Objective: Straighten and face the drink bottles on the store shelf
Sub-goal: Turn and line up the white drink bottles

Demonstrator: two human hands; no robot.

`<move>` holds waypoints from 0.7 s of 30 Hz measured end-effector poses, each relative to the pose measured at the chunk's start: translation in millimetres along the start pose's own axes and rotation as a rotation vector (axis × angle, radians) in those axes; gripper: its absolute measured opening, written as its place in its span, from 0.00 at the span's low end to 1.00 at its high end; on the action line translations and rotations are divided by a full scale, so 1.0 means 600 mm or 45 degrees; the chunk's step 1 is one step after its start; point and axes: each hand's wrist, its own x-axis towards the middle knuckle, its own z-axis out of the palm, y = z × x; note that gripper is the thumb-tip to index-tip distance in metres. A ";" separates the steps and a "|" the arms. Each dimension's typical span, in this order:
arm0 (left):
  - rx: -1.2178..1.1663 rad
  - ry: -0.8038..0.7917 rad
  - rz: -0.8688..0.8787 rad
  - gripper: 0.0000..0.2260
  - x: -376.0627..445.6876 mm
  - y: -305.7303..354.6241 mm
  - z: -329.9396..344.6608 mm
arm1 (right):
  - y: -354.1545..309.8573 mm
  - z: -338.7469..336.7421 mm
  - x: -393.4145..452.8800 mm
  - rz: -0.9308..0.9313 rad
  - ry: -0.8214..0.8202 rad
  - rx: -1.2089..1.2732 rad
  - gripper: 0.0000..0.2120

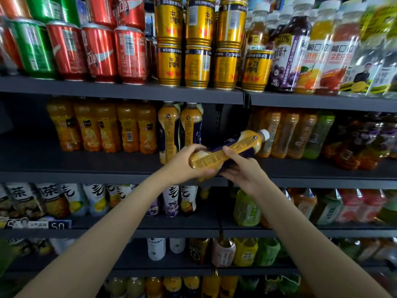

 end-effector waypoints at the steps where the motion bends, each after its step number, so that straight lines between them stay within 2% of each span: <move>1: -0.190 -0.080 -0.132 0.33 -0.003 -0.001 -0.003 | 0.001 -0.004 0.001 0.004 -0.013 0.047 0.16; 3: -0.619 -0.250 -0.355 0.34 -0.013 -0.005 -0.007 | 0.000 -0.012 0.002 -0.001 -0.044 0.093 0.17; 5: -0.824 -0.268 -0.372 0.31 -0.017 -0.010 -0.006 | -0.007 -0.016 0.002 -0.025 -0.114 0.108 0.15; 6: -0.787 -0.226 -0.326 0.30 -0.017 -0.011 -0.003 | -0.011 -0.016 0.000 -0.038 -0.154 0.107 0.14; 7: -0.615 -0.152 -0.238 0.29 -0.017 -0.011 0.000 | -0.013 -0.016 -0.001 -0.052 -0.175 0.082 0.13; 10: 0.049 0.254 0.162 0.27 -0.008 -0.020 0.010 | -0.011 -0.013 -0.003 -0.015 -0.151 -0.011 0.14; 13: 0.354 0.450 0.445 0.30 -0.005 -0.025 0.017 | -0.002 -0.005 -0.002 0.098 -0.075 0.197 0.14; 17: 0.610 0.482 0.626 0.30 -0.002 -0.034 0.017 | 0.004 -0.005 0.006 0.155 0.001 0.362 0.14; 21: 0.466 0.355 0.521 0.27 0.003 -0.047 0.020 | 0.010 -0.027 0.024 -0.053 -0.045 0.136 0.12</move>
